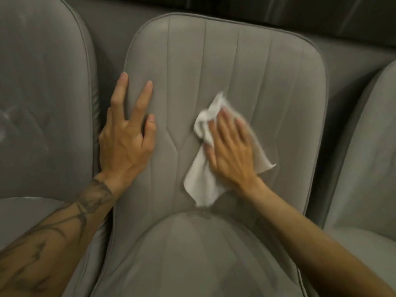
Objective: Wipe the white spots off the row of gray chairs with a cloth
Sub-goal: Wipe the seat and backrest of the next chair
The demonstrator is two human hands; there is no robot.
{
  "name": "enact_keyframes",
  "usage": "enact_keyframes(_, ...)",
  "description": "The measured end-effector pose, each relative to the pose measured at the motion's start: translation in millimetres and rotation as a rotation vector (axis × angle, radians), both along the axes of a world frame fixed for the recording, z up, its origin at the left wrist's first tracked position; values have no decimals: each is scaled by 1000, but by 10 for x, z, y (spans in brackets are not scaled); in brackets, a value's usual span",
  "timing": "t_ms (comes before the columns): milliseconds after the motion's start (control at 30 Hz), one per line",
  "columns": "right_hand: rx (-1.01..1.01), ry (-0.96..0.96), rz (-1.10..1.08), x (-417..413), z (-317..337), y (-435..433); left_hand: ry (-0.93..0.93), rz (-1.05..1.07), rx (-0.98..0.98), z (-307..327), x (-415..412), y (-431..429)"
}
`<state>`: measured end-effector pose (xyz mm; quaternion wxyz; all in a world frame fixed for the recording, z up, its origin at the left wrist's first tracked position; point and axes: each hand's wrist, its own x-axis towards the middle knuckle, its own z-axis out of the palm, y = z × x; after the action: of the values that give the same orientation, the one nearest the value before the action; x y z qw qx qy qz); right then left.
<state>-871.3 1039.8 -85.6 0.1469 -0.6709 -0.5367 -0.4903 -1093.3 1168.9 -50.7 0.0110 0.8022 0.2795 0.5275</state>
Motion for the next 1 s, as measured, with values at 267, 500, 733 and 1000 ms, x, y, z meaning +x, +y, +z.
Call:
enact_keyframes(267, 88, 199, -50, -263, -426, 114, -14, -22, 26, -31, 15, 48)
enact_keyframes(500, -4, 78, -80, -110, -150, -73, -10, -5, 20, -11, 11, 20)
enact_keyframes(733, 87, 200, -92, -134, -330, 50, -15, -7, 22, -20, 2, 7)
enact_keyframes(1000, 37, 108, -106, 71, -271, -302, -1, 6, 21, -3, 0, -2)
